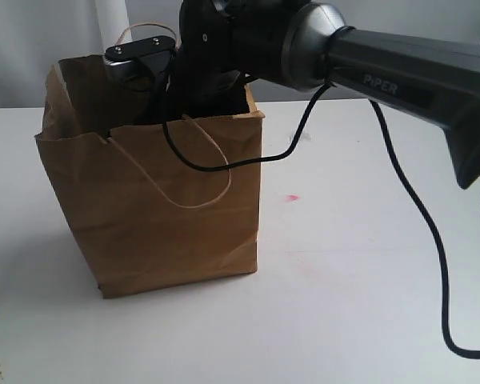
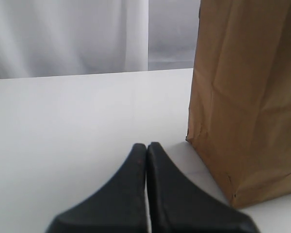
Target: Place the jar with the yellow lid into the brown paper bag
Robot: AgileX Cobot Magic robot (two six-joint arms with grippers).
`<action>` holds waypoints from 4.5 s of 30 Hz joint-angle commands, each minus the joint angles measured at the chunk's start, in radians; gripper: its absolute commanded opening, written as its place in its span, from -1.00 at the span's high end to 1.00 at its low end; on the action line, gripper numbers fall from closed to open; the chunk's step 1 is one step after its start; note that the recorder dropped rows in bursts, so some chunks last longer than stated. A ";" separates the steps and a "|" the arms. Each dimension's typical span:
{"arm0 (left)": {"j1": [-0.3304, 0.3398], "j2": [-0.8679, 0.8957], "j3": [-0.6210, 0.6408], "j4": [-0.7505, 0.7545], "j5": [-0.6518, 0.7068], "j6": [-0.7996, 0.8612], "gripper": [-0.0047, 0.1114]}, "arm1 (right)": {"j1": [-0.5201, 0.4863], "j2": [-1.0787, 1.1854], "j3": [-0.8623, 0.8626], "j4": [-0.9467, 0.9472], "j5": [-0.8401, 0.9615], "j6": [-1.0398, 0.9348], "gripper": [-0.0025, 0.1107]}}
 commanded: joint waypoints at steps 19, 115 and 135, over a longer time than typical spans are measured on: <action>-0.005 0.003 -0.002 -0.004 -0.009 -0.004 0.90 | 0.006 0.038 -0.003 0.021 0.017 0.005 0.96; -0.005 0.003 -0.002 -0.004 -0.009 -0.004 0.90 | 0.006 -1.613 1.529 0.331 -0.678 0.012 0.96; -0.005 0.003 -0.002 -0.004 -0.009 -0.004 0.90 | -0.106 -1.726 1.581 0.021 -0.778 -0.130 0.96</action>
